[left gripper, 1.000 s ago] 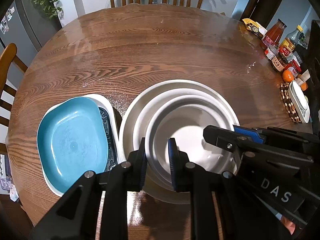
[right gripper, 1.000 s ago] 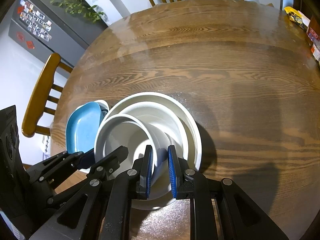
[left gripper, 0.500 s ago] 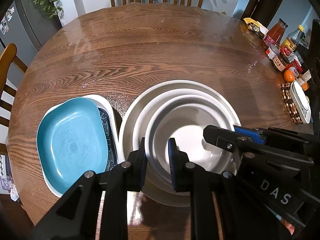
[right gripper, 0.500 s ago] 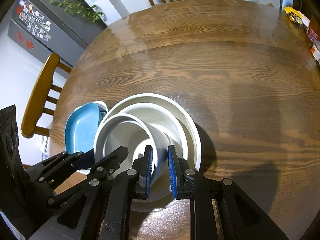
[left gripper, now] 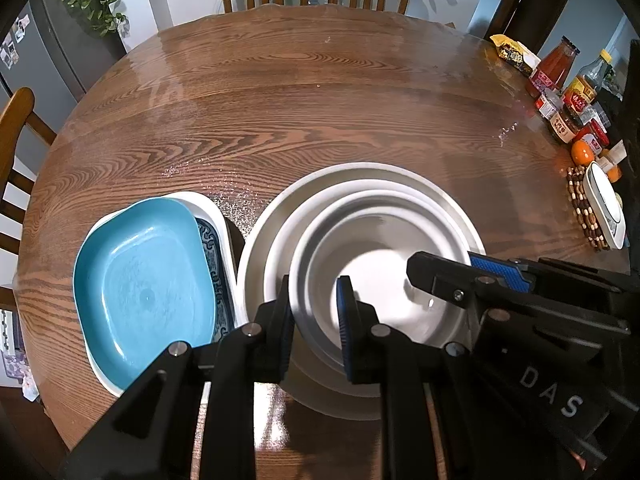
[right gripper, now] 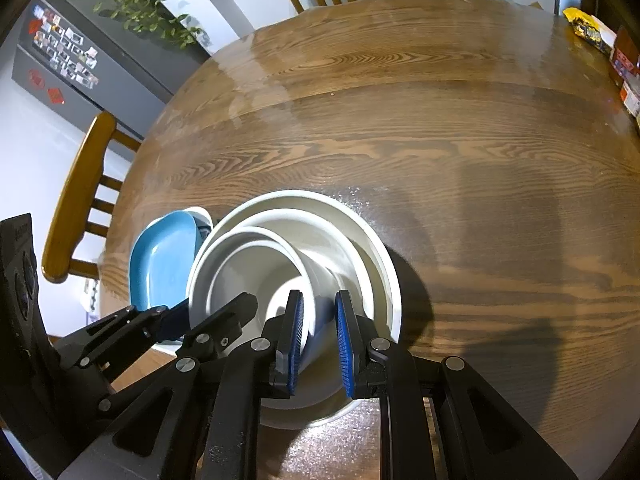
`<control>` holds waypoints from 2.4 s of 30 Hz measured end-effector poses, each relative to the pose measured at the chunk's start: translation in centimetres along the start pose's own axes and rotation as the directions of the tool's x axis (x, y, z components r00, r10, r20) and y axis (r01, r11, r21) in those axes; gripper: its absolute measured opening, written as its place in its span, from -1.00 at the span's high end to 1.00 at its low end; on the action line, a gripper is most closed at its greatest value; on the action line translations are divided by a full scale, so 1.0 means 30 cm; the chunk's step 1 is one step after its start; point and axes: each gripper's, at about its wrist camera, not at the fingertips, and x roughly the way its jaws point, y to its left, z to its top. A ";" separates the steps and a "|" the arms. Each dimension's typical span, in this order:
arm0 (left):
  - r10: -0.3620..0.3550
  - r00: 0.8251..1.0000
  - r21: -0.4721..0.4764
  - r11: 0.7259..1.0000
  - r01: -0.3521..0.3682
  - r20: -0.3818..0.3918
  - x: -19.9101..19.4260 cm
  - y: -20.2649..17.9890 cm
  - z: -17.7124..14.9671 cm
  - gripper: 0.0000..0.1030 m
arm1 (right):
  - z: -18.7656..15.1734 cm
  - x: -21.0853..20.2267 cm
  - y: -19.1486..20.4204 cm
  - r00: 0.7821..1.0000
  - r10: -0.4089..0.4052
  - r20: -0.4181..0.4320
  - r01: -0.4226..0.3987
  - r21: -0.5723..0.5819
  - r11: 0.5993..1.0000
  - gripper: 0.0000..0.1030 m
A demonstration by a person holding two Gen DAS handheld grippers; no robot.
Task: Organize plates and bowls
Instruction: 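Settle the ramekin in the bowls, then open both grippers and withdraw, then grip the rim of the nested white bowl stack with both grippers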
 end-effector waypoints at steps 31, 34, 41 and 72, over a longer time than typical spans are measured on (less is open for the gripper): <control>0.018 0.992 0.044 0.999 -0.023 0.121 -0.128 -0.028 0.015 -0.27 | 0.000 -0.134 0.046 0.992 -0.022 0.121 0.029 -0.053 0.998 0.37; 0.009 0.989 0.048 0.999 -0.016 0.145 -0.167 -0.018 0.005 -0.43 | -0.011 -0.178 0.057 0.986 -0.030 0.164 0.042 -0.073 0.996 0.24; 0.005 0.986 -0.049 0.999 0.003 0.165 -0.237 0.113 -0.027 -0.53 | -0.022 -0.268 0.006 0.972 -0.044 0.232 0.054 -0.035 0.998 0.12; -0.037 0.999 -0.202 0.979 0.029 -0.038 -0.087 0.231 -0.005 0.27 | -0.052 -0.088 -0.138 0.995 -0.018 0.098 0.010 0.076 0.997 0.17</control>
